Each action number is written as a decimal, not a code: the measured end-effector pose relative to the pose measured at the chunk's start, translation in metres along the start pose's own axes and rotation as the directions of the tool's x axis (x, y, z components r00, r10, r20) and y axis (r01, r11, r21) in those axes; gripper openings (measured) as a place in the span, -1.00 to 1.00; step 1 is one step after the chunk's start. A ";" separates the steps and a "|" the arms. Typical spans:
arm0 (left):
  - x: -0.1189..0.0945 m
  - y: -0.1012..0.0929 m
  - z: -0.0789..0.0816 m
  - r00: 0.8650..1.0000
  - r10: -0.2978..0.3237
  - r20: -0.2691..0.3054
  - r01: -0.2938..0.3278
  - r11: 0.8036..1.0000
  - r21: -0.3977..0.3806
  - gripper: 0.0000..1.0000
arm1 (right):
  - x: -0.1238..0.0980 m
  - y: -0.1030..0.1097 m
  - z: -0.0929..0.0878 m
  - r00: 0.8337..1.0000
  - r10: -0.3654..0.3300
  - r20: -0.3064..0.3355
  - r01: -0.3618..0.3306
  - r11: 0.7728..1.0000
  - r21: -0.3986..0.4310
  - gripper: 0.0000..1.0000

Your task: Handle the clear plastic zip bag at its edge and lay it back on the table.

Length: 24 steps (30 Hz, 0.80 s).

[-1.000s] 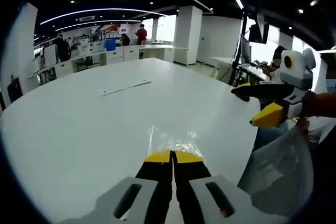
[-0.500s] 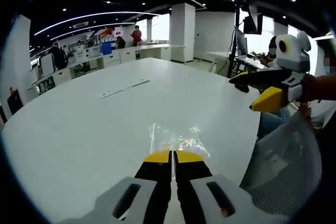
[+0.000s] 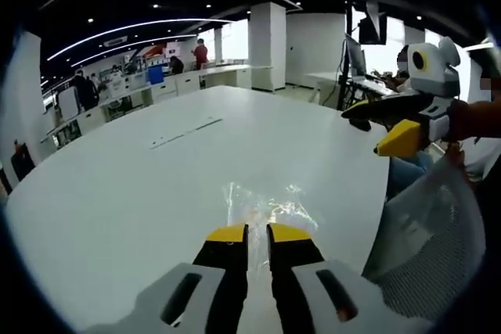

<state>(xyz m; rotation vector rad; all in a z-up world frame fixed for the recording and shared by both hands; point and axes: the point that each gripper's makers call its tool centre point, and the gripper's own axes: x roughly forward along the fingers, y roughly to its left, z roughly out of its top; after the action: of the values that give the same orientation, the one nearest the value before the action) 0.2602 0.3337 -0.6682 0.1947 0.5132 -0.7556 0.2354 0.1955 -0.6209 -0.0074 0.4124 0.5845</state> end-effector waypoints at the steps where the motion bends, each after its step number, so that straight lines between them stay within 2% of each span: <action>1: 0.000 0.002 -0.004 1.000 0.002 -0.008 -0.002 1.000 0.006 -0.79 | 0.000 -0.001 -0.001 1.000 -0.002 -0.002 0.002 1.000 -0.002 0.54; 14: -0.004 0.017 -0.042 0.996 0.004 -0.092 0.004 0.996 0.090 -0.71 | -0.003 -0.004 -0.007 1.000 -0.010 -0.014 0.010 1.000 0.004 0.54; 24: -0.004 0.022 -0.058 0.989 -0.006 -0.150 0.028 0.990 0.140 -0.70 | -0.005 -0.005 -0.011 1.000 -0.014 -0.027 0.014 1.000 -0.002 0.55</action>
<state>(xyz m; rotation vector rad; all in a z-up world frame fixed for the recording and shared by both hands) 0.2518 0.3723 -0.7164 0.3816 0.6041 -0.7984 0.2300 0.1874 -0.6292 -0.0195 0.4376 0.5715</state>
